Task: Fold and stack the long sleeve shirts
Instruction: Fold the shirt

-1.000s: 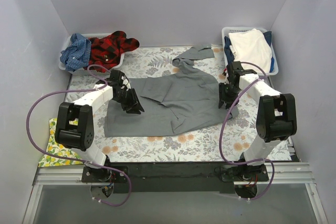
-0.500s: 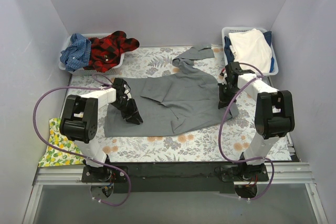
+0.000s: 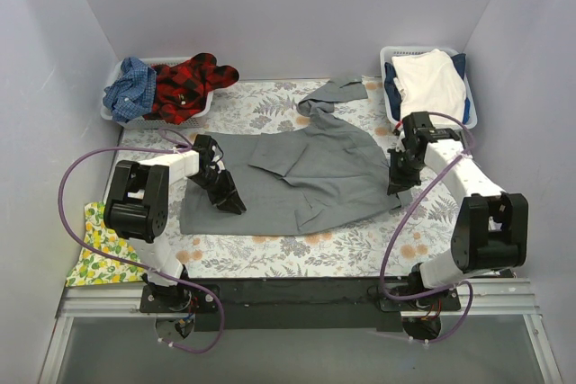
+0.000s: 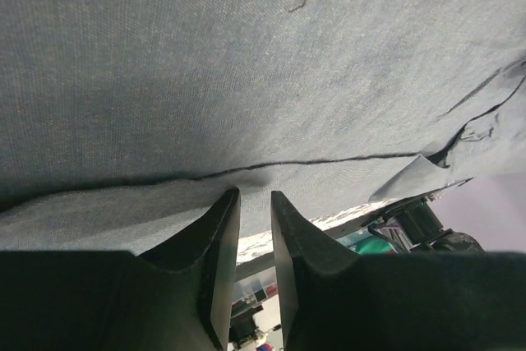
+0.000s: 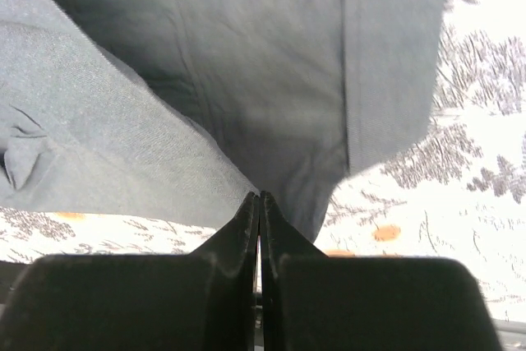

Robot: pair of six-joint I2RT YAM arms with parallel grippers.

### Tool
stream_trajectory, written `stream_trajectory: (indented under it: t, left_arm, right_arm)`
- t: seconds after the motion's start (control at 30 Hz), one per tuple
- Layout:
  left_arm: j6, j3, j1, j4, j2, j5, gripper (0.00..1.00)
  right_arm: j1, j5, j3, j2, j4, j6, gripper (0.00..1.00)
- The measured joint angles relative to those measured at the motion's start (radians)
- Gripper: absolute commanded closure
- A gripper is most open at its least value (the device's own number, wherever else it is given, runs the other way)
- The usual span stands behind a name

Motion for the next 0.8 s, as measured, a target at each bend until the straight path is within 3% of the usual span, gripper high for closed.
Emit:
stream_trajectory:
  t: [0.43,0.57,0.63,0.8]
  left_arm:
    - [-0.026,0.001,0.003,-0.003,0.009,0.012,0.77]
    - [-0.029,0.006,0.003,-0.007,0.009,0.015,0.67]
    - [-0.030,0.017,-0.001,-0.017,0.008,0.013,0.53]
    - [-0.010,0.140,-0.011,-0.056,0.007,-0.046,0.39]
  right_arm:
    - [-0.079,0.011,-0.184,-0.082,-0.095,0.036,0.99]
    - [-0.084,0.012,-0.214,-0.067,-0.107,0.065,0.67]
    - [-0.085,0.022,-0.214,-0.060,-0.107,0.080,0.63]
    - [-0.085,0.080,-0.152,-0.085,-0.124,0.104,0.59]
